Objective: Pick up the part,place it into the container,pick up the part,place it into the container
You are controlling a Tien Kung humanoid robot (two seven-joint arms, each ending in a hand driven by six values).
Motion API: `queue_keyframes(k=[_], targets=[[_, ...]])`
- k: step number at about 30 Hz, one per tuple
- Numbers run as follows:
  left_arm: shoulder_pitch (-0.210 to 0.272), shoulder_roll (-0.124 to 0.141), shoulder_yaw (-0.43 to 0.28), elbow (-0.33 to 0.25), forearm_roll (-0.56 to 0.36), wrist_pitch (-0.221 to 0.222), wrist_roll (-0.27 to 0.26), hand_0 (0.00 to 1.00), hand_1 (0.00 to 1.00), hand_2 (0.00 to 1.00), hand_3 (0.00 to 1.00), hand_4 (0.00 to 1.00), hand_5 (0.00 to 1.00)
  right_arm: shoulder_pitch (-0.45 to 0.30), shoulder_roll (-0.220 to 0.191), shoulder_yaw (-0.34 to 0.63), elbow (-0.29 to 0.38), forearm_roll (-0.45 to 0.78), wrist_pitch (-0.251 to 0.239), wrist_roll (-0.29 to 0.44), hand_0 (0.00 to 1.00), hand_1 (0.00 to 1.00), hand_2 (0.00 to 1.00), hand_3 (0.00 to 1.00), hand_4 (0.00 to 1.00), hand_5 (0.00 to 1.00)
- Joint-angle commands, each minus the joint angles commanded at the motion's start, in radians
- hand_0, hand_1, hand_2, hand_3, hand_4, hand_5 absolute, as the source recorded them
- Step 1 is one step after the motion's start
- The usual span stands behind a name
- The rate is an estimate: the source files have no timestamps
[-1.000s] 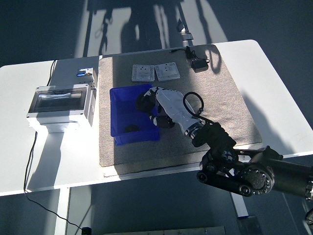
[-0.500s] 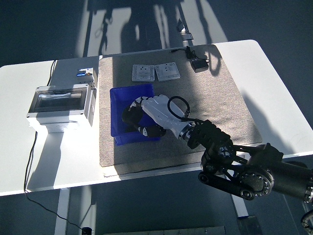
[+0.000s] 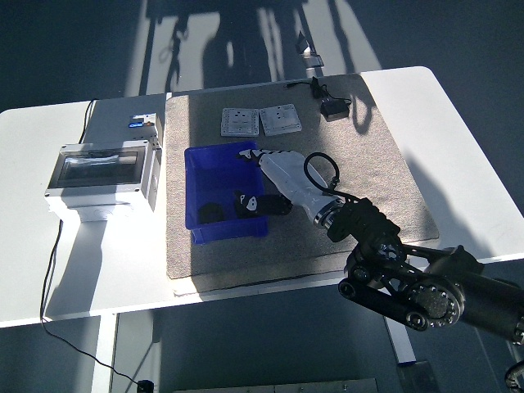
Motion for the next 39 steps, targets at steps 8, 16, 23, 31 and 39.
queue_keyframes(k=[8, 16, 23, 31, 39], targets=[[0.015, -0.009, -0.005, 0.0, -0.007, -0.002, -0.003, 0.681, 0.67, 0.639, 0.356, 0.821, 0.998, -0.2, -0.142, 0.247, 0.09, 0.214, -0.136, 0.168, 0.492, 0.674, 0.8, 0.845, 0.745, 0.519], [0.018, -0.013, 0.007, 0.0, -0.02, 0.003, -0.005, 0.681, 0.67, 0.639, 0.368, 0.819, 0.998, -0.434, -0.163, 0.533, 0.149, 0.435, -0.149, 0.356, 0.619, 0.684, 0.795, 0.796, 0.761, 0.513], [0.009, -0.009, 0.006, 0.0, -0.012, 0.014, -0.009, 0.681, 0.672, 0.637, 0.365, 0.817, 0.998, -0.537, -0.15, 0.733, 0.16, 0.488, -0.131, 0.41, 0.859, 0.793, 0.818, 0.782, 0.822, 0.557], [0.001, -0.005, 0.014, 0.0, -0.048, 0.041, -0.035, 0.681, 0.671, 0.633, 0.364, 0.82, 0.998, -0.548, -0.152, 0.852, 0.199, 0.304, -0.104, 0.297, 0.931, 0.853, 0.85, 0.808, 0.814, 0.557], [-0.007, -0.003, 0.057, 0.0, -0.142, 0.077, -0.075, 0.678, 0.671, 0.629, 0.358, 0.823, 0.998, -0.548, -0.159, 0.873, 0.197, 0.281, -0.149, 0.33, 0.988, 0.898, 0.874, 0.833, 0.823, 0.562]])
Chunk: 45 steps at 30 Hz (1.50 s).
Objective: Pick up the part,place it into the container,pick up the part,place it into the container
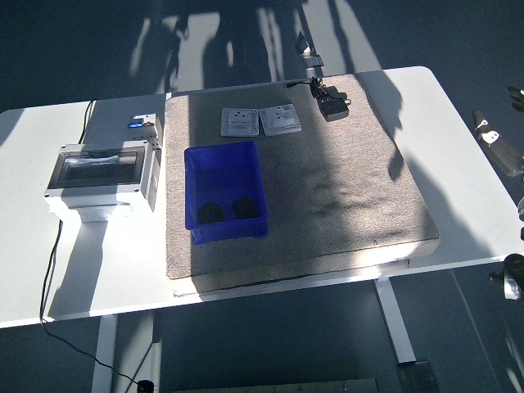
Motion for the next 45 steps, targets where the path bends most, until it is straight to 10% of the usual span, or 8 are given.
queue_keyframes(k=[14, 30, 45], targets=[[0.018, 0.004, -0.041, 0.0, 0.082, -0.098, 0.11, 0.684, 0.679, 0.659, 0.449, 0.809, 0.998, -0.041, 0.014, 0.075, 0.006, 0.011, 0.079, -0.042, 0.985, 0.888, 0.857, 0.829, 0.868, 0.596], [0.023, -0.001, -0.034, 0.0, 0.11, -0.17, 0.162, 0.695, 0.691, 0.684, 0.479, 0.818, 0.998, -0.099, -0.009, 0.194, -0.024, 0.261, 0.053, 0.064, 0.892, 0.79, 0.787, 0.8, 0.872, 0.591], [0.022, -0.011, -0.033, 0.0, 0.13, -0.199, 0.177, 0.704, 0.699, 0.68, 0.492, 0.813, 0.998, -0.122, -0.013, 0.23, -0.037, 0.476, 0.135, 0.23, 0.836, 0.713, 0.737, 0.769, 0.906, 0.574]])
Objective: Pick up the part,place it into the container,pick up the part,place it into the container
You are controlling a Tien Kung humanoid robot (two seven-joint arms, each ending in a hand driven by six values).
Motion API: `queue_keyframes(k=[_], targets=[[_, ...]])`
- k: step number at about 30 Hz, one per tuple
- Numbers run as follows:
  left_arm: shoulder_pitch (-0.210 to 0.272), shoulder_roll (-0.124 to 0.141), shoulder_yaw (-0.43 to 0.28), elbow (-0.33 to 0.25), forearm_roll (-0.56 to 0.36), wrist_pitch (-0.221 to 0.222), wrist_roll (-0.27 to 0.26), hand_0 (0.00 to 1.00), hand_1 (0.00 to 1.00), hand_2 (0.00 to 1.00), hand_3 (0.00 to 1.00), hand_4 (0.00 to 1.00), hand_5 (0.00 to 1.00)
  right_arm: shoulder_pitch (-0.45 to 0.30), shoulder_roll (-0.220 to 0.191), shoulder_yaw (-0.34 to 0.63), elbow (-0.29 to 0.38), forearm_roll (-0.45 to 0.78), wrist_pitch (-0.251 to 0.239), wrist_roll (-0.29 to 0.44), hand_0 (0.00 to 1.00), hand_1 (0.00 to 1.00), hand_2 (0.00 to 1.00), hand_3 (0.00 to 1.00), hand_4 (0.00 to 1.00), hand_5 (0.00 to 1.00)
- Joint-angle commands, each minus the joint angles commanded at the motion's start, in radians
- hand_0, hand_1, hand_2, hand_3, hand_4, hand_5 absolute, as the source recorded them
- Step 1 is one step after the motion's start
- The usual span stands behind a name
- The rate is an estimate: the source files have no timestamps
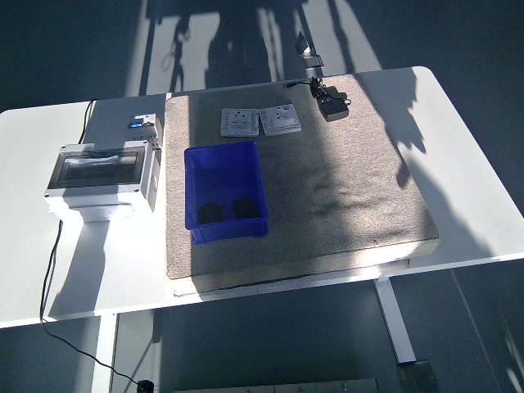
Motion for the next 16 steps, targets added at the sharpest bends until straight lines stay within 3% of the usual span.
queue_keyframes(k=[16], targets=[[-0.009, 0.018, -0.032, 0.0, 0.021, -0.002, 0.003, 0.711, 0.703, 0.684, 0.488, 0.819, 0.998, 0.012, 0.024, -0.018, -0.047, -0.032, 0.024, -0.063, 0.825, 0.692, 0.751, 0.79, 0.897, 0.522]])
